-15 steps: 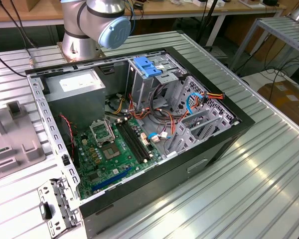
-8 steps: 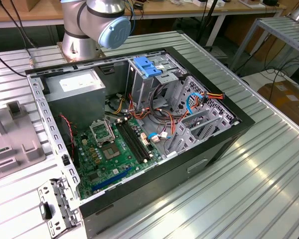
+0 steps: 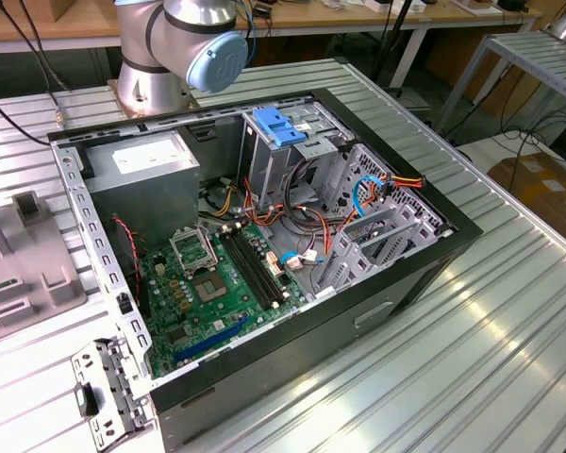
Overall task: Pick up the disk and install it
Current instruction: 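Pick up the disk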
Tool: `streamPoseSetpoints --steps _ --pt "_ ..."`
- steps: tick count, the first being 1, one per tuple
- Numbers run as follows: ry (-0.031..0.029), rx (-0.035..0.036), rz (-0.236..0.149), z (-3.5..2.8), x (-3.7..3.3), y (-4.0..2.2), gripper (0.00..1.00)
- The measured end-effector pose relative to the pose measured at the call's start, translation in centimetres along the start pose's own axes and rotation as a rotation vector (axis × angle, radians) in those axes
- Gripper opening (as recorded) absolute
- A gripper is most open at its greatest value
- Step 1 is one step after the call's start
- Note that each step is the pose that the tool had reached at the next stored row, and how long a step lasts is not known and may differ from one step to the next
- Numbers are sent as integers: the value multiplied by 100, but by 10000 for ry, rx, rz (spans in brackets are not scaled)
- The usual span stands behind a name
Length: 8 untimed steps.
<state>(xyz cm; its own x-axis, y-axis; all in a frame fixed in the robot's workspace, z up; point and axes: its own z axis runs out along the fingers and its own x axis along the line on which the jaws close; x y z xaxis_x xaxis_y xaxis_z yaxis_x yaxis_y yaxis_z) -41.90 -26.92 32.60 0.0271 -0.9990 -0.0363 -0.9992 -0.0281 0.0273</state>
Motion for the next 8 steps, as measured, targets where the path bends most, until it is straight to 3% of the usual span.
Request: streamPoseSetpoints --steps 8 --pt "-1 0 -1 -8 0 0 36"
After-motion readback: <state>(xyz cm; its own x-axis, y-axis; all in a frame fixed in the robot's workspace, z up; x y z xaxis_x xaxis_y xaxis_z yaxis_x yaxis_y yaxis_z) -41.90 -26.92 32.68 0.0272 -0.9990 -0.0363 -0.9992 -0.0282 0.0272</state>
